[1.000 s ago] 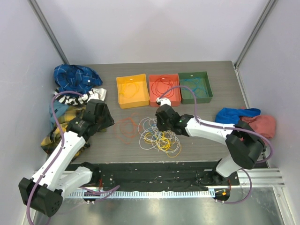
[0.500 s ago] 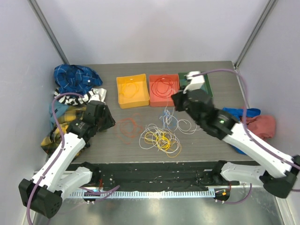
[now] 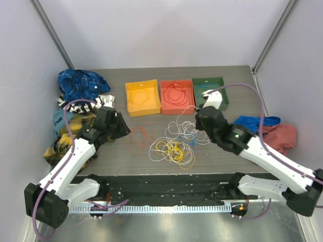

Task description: Untangle the cables

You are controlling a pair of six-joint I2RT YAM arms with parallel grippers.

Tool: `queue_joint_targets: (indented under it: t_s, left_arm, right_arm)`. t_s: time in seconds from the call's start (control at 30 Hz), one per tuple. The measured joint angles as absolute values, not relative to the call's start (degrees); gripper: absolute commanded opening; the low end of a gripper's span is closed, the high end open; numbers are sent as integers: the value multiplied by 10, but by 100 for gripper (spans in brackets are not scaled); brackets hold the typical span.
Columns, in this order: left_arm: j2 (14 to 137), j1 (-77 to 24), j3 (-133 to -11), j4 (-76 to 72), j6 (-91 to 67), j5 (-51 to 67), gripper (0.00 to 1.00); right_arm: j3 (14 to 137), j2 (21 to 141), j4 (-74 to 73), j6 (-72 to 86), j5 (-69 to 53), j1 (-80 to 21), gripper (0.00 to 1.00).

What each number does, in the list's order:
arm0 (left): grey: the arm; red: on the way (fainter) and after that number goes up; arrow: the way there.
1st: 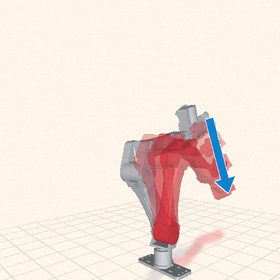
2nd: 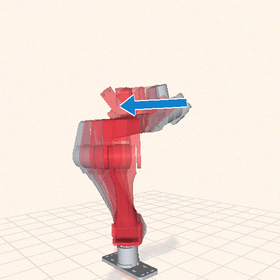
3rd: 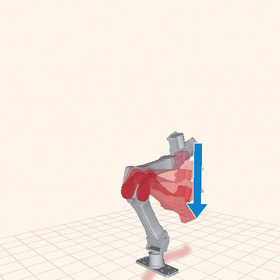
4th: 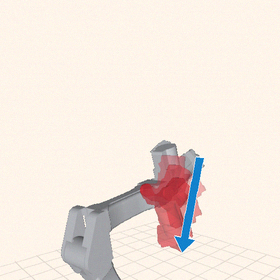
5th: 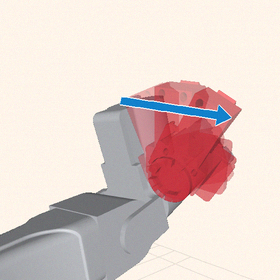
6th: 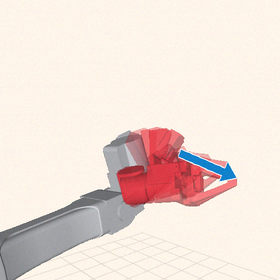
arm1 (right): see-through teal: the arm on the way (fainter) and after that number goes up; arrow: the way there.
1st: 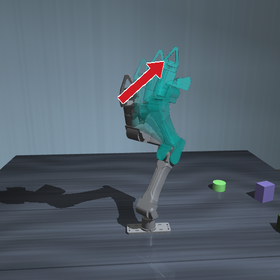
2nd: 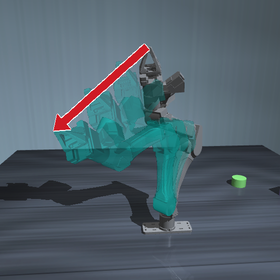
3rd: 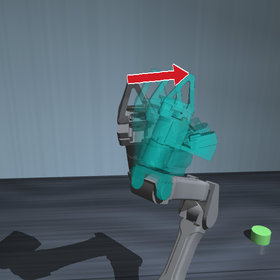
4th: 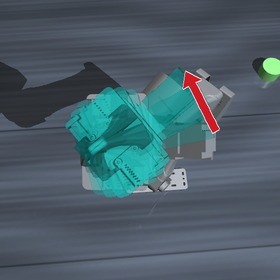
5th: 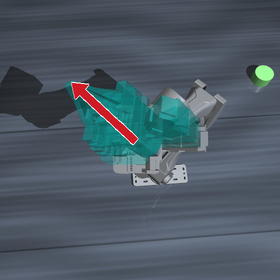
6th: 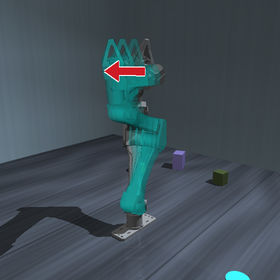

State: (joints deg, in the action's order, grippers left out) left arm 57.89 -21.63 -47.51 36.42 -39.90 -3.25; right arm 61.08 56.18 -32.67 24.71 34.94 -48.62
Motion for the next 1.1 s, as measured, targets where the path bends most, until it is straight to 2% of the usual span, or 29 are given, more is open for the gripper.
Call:
queue_joint_targets:
  t_s: [0.07,0.1,0.13,0.23,0.33,0.47,0.57,0.7,1.1]
  left_arm:
    - [579,-216,-472,358,-399,-12,41]
    - [579,-216,-471,355,-399,-4,41]
    - [579,-216,-469,350,-399,7,41]
    - [577,-216,-461,338,-397,33,42]
    - [569,-217,-450,327,-395,53,43]
    - [564,-217,-440,321,-389,63,43]
    - [564,-217,-438,317,-387,67,43]
    - [564,-217,-438,312,-385,69,43]
    - [552,-217,-438,322,-384,34,44]
  right_arm:
    - [588,600,-330,261,348,-486,1]
    - [580,616,-332,267,347,-486,6]
    - [571,629,-335,273,345,-486,23]
    - [557,648,-344,291,340,-486,52]
    - [556,644,-346,302,329,-486,64]
    - [556,623,-327,304,293,-491,65]
    - [556,626,-314,305,266,-507,61]
    - [547,656,-291,310,235,-538,58]
    - [540,755,-251,303,215,-631,57]
